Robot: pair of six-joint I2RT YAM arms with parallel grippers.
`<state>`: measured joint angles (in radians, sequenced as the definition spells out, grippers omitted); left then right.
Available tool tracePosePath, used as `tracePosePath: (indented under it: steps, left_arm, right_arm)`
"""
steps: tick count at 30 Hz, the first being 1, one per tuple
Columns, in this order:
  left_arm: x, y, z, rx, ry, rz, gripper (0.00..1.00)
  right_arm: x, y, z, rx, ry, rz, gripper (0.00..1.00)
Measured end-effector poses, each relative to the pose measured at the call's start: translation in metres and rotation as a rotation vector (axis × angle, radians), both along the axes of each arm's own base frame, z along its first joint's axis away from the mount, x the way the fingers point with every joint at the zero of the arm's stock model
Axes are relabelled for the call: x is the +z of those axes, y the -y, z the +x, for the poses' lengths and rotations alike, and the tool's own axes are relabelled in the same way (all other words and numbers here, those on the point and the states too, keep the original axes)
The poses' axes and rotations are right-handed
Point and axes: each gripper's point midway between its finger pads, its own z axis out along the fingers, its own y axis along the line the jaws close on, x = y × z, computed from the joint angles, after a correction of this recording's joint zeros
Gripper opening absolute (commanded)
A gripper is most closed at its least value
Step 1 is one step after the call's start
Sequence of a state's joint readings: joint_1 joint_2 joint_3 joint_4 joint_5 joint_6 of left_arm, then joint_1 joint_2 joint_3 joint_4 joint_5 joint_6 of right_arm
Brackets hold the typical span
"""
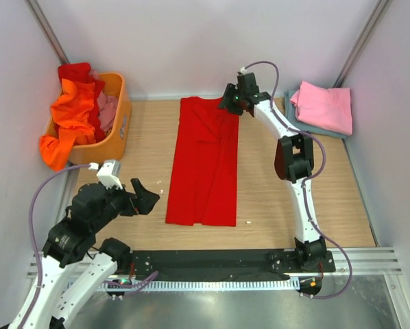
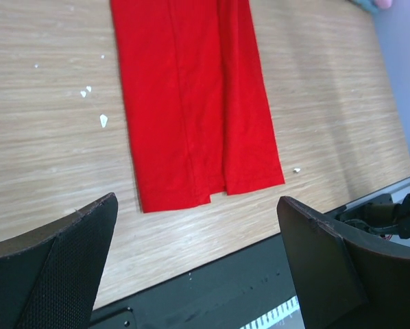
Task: Fold and stack the t-shirts
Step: Fold the tshirt
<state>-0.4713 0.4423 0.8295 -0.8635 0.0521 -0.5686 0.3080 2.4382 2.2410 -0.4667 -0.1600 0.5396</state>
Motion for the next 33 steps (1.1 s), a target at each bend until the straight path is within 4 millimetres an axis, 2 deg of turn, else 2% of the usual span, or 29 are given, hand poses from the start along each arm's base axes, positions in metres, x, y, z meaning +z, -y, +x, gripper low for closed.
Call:
tracePosePath:
  steps: [6,15,22,26,31,33]
  left_arm:
    - [0.010,-0.003,0.000,0.012,0.062,-0.028,1.00]
    - [0.009,-0.006,0.007,0.047,0.058,-0.025,1.00]
    - [0.008,-0.009,0.009,0.064,0.056,-0.025,1.00]
    - [0.008,-0.009,0.009,0.065,0.055,-0.025,1.00]
    - [0.008,-0.009,0.010,0.066,0.054,-0.024,1.00]
    - [0.008,-0.009,0.010,0.066,0.054,-0.024,1.00]
  right_arm:
    - [-0.007,-0.023,0.002,0.019,0.001,0.010,0.54]
    - [-0.039,-0.014,0.003,-0.016,-0.048,-0.034,0.56]
    - [-0.045,-0.012,0.004,-0.024,-0.054,-0.042,0.56]
    - [-0.056,-0.012,0.005,-0.026,-0.065,-0.047,0.56]
    - [-0.074,-0.012,0.005,-0.028,-0.088,-0.053,0.49]
    - [-0.073,-0.013,0.006,-0.028,-0.083,-0.050,0.40]
